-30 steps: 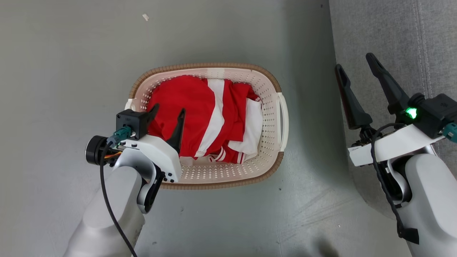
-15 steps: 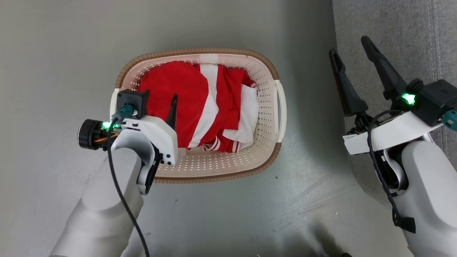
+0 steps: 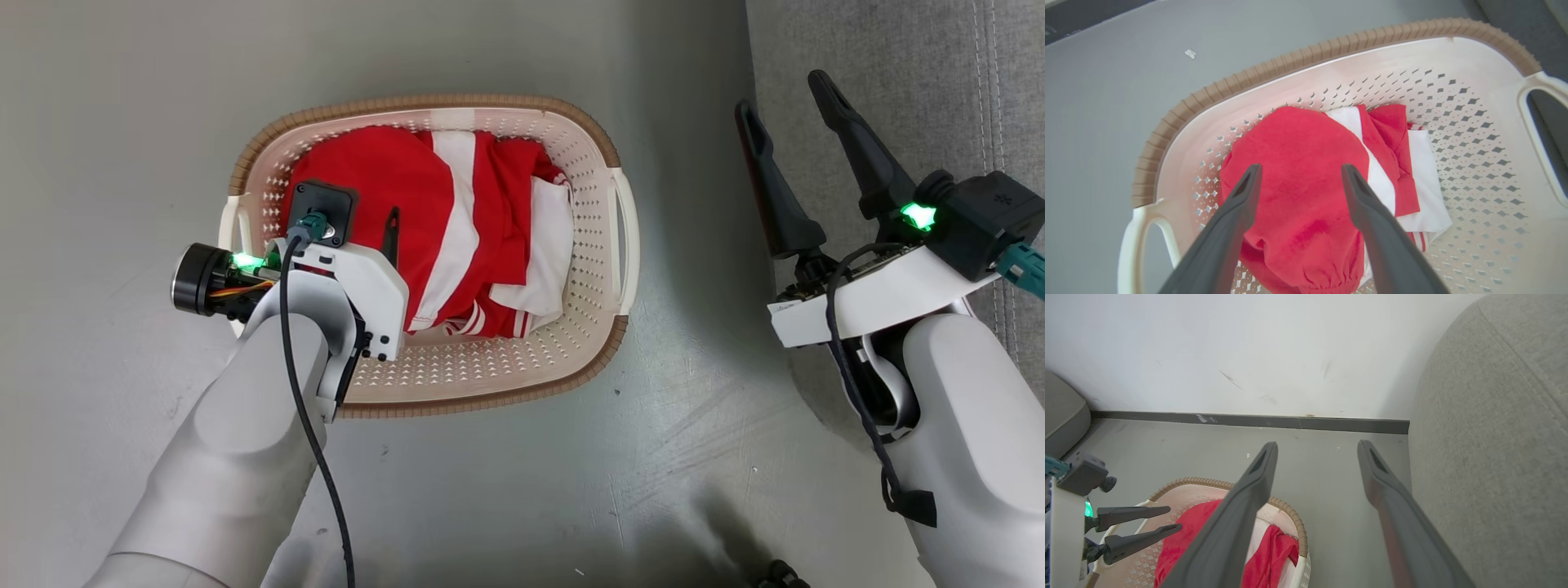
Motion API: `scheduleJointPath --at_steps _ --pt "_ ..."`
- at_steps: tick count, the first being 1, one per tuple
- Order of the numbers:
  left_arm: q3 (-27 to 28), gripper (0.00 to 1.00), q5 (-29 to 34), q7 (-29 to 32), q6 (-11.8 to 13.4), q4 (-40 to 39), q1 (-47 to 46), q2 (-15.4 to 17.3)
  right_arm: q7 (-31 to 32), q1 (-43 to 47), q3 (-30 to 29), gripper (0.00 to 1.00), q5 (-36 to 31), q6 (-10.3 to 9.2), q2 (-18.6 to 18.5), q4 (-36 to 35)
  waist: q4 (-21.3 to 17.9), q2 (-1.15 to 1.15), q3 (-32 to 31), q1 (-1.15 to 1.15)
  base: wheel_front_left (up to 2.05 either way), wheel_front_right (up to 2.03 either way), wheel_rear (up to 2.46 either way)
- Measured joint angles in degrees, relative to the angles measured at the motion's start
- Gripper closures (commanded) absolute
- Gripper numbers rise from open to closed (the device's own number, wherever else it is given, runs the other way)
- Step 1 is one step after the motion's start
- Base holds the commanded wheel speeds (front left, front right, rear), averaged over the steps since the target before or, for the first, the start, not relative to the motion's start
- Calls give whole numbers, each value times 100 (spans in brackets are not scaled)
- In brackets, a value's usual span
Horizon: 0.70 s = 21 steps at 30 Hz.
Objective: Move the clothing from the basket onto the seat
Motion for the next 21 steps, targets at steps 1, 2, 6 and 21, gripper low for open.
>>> scheduleJointPath --at_steps 1,2,6,21 --pt "-21 0 19 25 1 35 -17 1 0 -1 5 0 13 0 5 5 -13 0 13 0 0 0 0" --pt "-30 0 21 43 2 60 -33 2 1 -1 8 0 24 0 12 12 -25 0 25 0 0 0 0" --pt "-46 0 26 99 19 111 -101 1 0 -3 23 0 27 0 38 21 -66 0 81 0 0 0 0" --pt "-51 0 52 219 100 355 -404 2 0 -166 218 0 31 0 119 19 -207 0 349 0 0 0 0"
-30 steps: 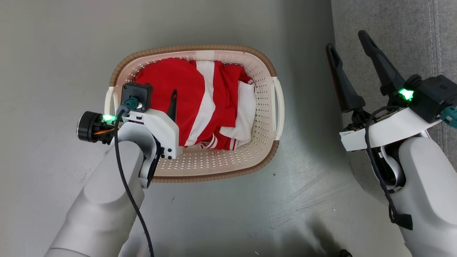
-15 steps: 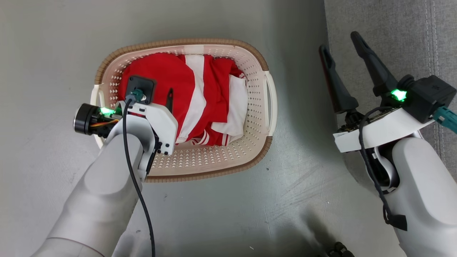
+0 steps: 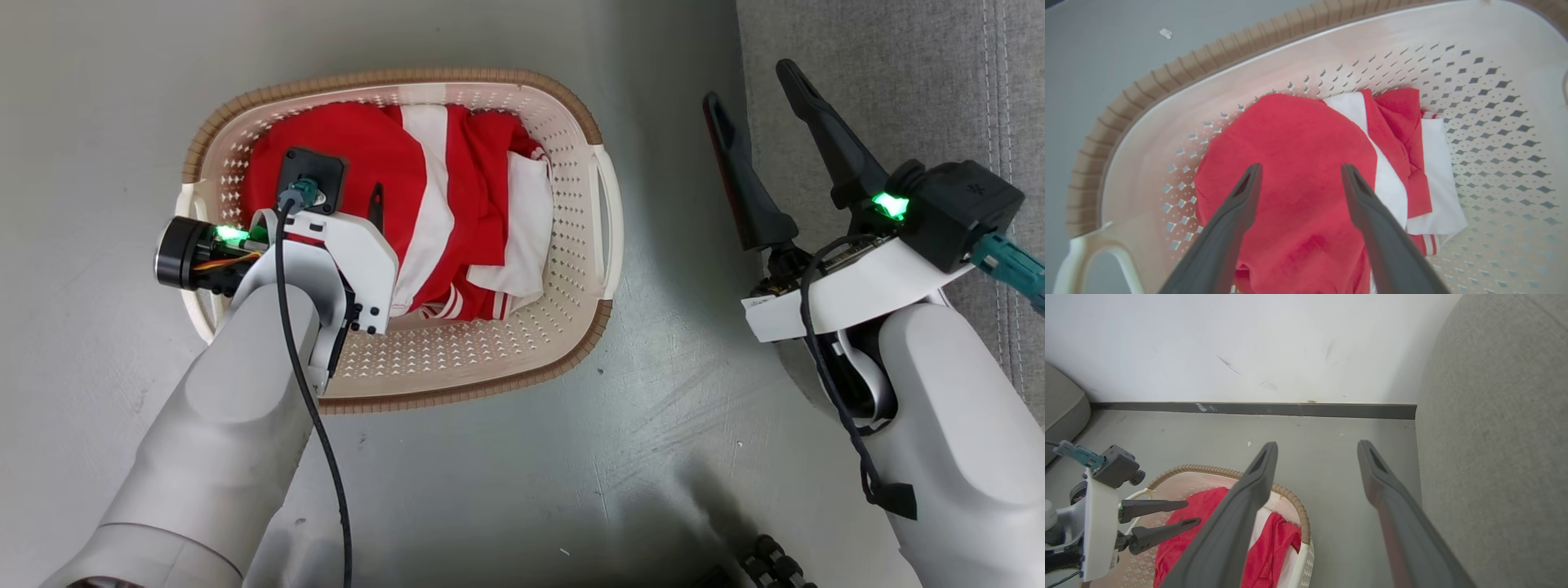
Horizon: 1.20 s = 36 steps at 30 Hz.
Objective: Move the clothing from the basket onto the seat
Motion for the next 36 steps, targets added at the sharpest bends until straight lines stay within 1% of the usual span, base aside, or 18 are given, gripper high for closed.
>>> scheduleJointPath --at_steps 8,15,17,36 --pt "-3 0 11 33 29 129 -97 10 0 -63 91 0 51 0 67 -47 -94 0 134 0 0 0 0" --pt "1 0 53 56 53 230 -191 102 0 -79 119 0 140 0 94 -109 -204 0 259 0 0 0 0" --pt "5 0 55 56 94 240 -219 122 0 -94 125 0 140 0 109 -118 -232 0 288 0 0 0 0" --pt "60 0 54 55 94 394 -342 191 -1 -178 235 0 170 0 176 -172 -431 0 492 0 0 0 0"
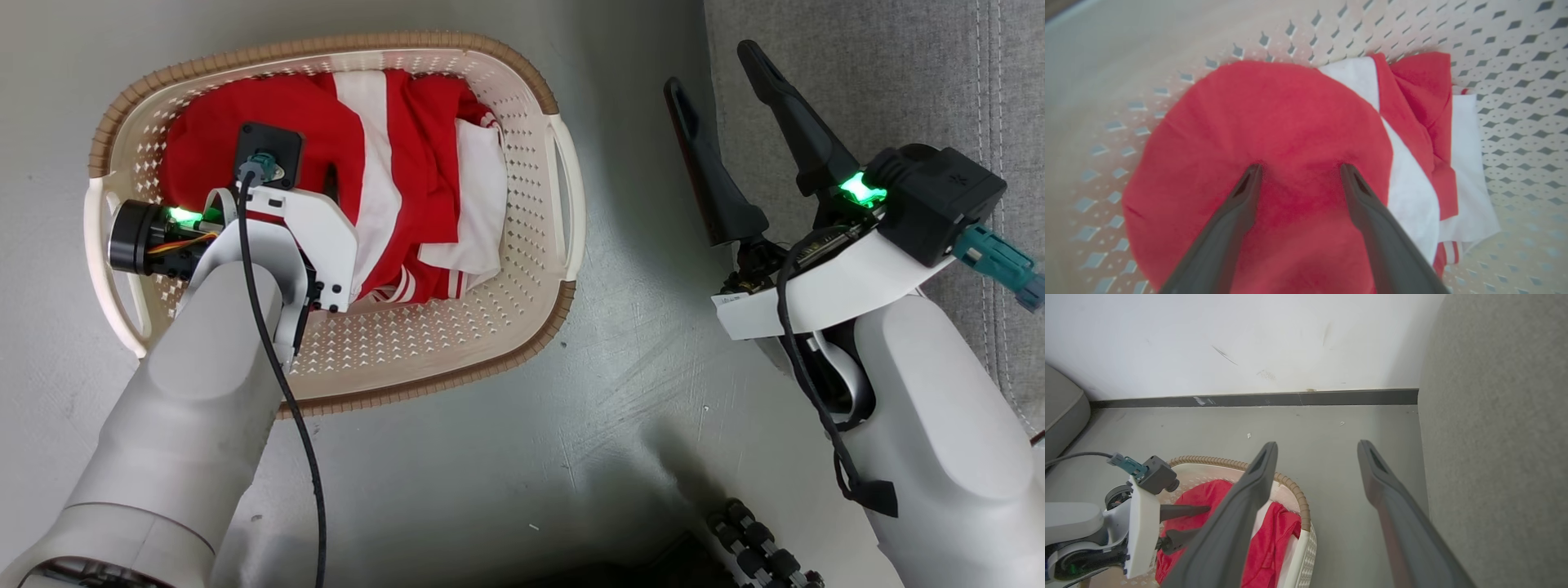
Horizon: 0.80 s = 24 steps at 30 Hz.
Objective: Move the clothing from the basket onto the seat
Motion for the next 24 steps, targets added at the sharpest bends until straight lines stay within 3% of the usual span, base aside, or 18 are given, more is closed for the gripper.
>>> scheduleJointPath --at_steps 16,24 --pt "-33 0 1 -3 -3 147 -111 25 -3 -8 40 0 19 1 33 -77 -92 0 102 0 0 0 0" --pt "-44 29 0 -34 -10 221 -116 21 -3 -18 52 0 19 5 46 -109 -129 0 162 0 0 0 0"
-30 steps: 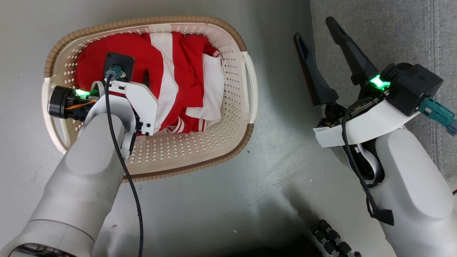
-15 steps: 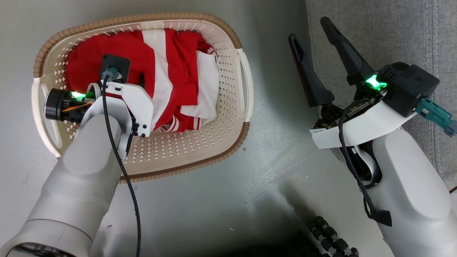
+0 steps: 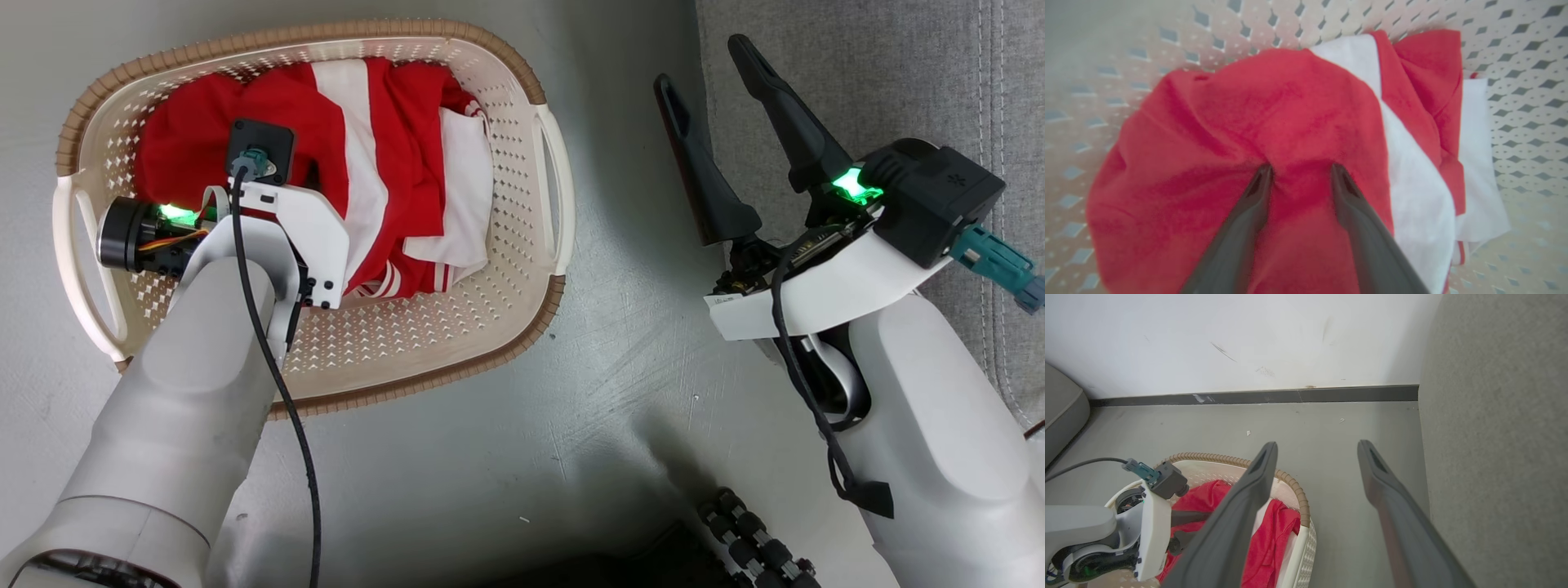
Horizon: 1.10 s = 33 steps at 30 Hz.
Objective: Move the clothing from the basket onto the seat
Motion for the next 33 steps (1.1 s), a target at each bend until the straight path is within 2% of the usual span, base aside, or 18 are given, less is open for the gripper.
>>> scheduleJointPath --at_steps 1,2,4,6,8,21,33 --pt "0 38 0 -1 -1 7 -1 0 0 -5 0 0 0 0 3 -1 -3 0 6 0 0 0 0" --pt "0 53 0 -7 -1 13 -2 0 0 -13 0 0 0 0 5 0 -6 0 12 0 0 0 0" --pt "1 62 -4 -23 -22 25 -4 -2 0 -21 -1 0 0 0 10 0 -9 0 19 0 0 0 0" --pt "1 77 -8 -52 -43 40 -4 -7 0 -25 -1 0 0 0 12 2 -11 0 20 0 0 0 0" --pt "1 100 -8 -57 -44 53 -5 -13 0 -27 -1 0 0 0 14 3 -12 0 20 0 0 0 0" --pt "16 100 -82 -263 -93 88 -47 -46 0 -30 -26 0 0 0 19 30 19 0 -5 0 0 0 0" --pt "197 100 -332 -710 -145 7 -89 -116 0 -112 -55 0 -8 -1 -53 53 137 0 -115 0 0 0 0"
